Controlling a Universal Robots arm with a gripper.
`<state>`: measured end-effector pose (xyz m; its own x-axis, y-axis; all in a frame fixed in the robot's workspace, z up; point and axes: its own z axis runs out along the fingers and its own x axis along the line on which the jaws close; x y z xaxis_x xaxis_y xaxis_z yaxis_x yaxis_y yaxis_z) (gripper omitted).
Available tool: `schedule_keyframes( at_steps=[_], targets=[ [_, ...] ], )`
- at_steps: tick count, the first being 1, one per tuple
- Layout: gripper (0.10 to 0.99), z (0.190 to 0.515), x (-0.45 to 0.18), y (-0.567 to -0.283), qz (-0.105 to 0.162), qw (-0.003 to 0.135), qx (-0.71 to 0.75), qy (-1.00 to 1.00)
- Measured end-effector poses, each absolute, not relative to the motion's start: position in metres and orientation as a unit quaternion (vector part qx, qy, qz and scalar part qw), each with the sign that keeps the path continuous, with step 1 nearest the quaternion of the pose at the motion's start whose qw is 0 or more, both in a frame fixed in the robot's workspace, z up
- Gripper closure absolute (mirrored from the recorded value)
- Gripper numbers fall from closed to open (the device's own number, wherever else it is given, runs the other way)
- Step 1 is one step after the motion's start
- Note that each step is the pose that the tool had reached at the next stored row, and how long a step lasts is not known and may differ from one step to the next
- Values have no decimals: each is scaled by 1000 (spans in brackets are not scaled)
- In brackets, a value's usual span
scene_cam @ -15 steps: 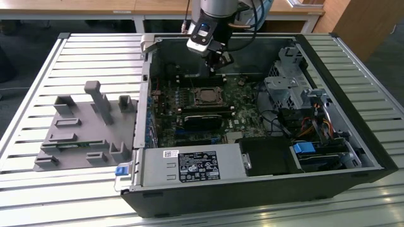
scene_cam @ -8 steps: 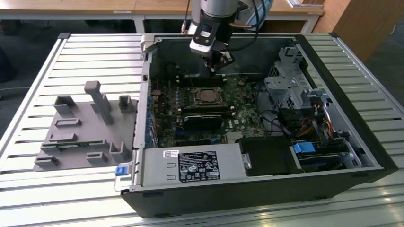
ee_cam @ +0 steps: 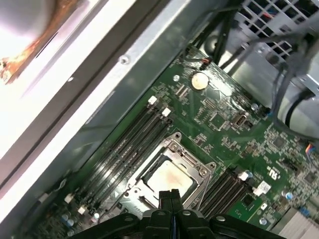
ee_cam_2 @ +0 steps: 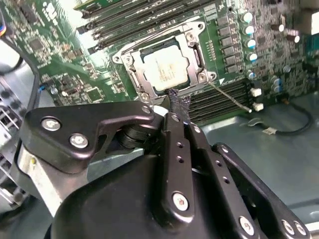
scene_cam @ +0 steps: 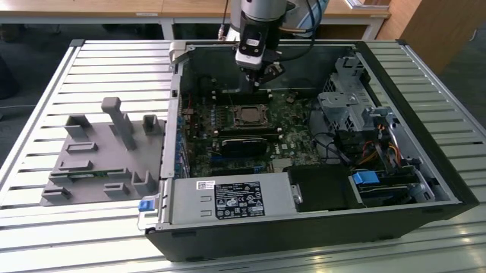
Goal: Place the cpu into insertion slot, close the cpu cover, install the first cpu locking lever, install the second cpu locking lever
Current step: 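Install the first cpu locking lever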
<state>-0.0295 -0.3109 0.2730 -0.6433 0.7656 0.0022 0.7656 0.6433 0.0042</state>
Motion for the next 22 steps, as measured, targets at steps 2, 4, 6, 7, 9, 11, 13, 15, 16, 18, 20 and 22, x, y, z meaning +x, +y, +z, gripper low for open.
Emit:
schedule_keyframes(
  at_steps=[2, 4, 6, 7, 9, 11, 13, 15, 16, 18, 20, 22],
  targets=[
    [980, 273, -30, -311, -2, 0, -407, -913],
    [980, 273, -30, -311, -2, 0, -392, -920],
    [980, 273, -30, -311, -2, 0, -376, -926],
    [980, 273, -30, -311, -2, 0, -370, -929],
    [980, 273, -30, -311, -2, 0, -357, -934],
    [980, 273, -30, -311, -2, 0, -345, -939],
    [980, 273, -30, -311, -2, 0, -331, -943],
    [980, 273, -30, -311, -2, 0, -320, -947],
    [980, 273, -30, -311, -2, 0, -315, -949],
    [980, 273, -29, -311, -3, 0, -304, -953],
    [980, 273, -29, -311, -3, 1, -291, -957],
    [980, 273, -29, -311, -3, 1, -277, -961]
  ],
)
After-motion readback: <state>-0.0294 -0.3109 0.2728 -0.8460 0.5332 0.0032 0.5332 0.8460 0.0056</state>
